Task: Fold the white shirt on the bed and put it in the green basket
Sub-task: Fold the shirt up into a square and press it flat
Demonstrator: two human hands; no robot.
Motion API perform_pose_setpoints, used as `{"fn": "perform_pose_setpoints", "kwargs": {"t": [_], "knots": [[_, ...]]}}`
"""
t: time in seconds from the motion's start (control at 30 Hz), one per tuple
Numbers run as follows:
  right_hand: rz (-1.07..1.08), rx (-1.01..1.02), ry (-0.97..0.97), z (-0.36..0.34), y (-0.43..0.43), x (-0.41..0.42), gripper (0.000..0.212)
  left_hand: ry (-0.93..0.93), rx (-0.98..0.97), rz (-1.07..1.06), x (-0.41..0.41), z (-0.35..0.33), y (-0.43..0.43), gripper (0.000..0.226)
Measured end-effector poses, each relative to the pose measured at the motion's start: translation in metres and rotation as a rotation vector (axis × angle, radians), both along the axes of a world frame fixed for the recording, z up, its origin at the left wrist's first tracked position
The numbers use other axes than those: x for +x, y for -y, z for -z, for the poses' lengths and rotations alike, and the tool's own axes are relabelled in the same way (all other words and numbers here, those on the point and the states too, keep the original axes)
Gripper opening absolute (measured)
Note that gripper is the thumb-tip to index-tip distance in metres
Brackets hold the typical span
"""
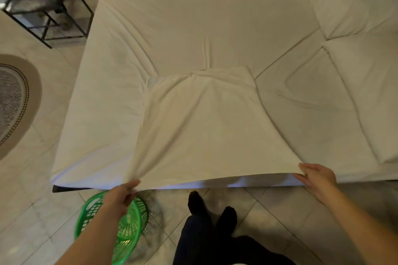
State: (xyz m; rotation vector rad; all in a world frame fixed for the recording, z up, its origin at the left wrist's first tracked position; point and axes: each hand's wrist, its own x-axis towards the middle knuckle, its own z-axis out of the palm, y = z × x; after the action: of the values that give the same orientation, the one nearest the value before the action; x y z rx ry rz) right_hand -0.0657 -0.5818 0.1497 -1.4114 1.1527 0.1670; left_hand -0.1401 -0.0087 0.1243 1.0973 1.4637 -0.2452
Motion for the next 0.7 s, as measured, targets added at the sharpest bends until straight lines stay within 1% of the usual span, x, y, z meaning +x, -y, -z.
{"fn": "perform_pose_setpoints", "kwargs": {"t": [0.07,0.17,0.3,0.37,0.4,0.5,0.53,0.6,0.63,0.7], "knots": [[0.006,0.014,0.010,-0.006,0.001,0.008,0.024,0.016,0.002,0.026,0.008,-0.006,0.001,0.028],[0.008,0.073,0.045,-0.019,0.000,0.021,0.027,0.059,0.011,0.040,0.023,-0.014,-0.002,0.033],[0.026,0.128,0.068,-0.034,-0.006,0.048,0.016,0.081,0.003,0.015,0.052,-0.025,-0.009,0.025],[0.014,0.143,0.067,-0.041,-0.010,0.067,0.005,0.095,-0.020,0.002,0.074,-0.028,-0.016,0.025],[0.016,0.152,0.070,-0.043,-0.013,0.078,0.003,0.111,-0.029,-0.005,0.087,-0.029,-0.019,0.026],[0.028,0.153,0.073,-0.045,-0.020,0.115,0.003,0.142,-0.026,-0.025,0.131,-0.027,-0.030,0.031],[0.040,0.157,0.072,-0.045,-0.023,0.129,0.004,0.150,-0.028,-0.019,0.147,-0.026,-0.034,0.027],[0.054,0.157,0.078,-0.043,-0.029,0.158,0.005,0.158,-0.050,0.001,0.180,-0.025,-0.040,0.013],[0.063,0.159,0.080,-0.043,-0.032,0.171,0.005,0.155,-0.057,0.011,0.197,-0.025,-0.043,0.011],[0.069,0.148,0.085,-0.041,-0.038,0.197,0.005,0.141,-0.069,0.050,0.230,-0.024,-0.048,0.016]]}}
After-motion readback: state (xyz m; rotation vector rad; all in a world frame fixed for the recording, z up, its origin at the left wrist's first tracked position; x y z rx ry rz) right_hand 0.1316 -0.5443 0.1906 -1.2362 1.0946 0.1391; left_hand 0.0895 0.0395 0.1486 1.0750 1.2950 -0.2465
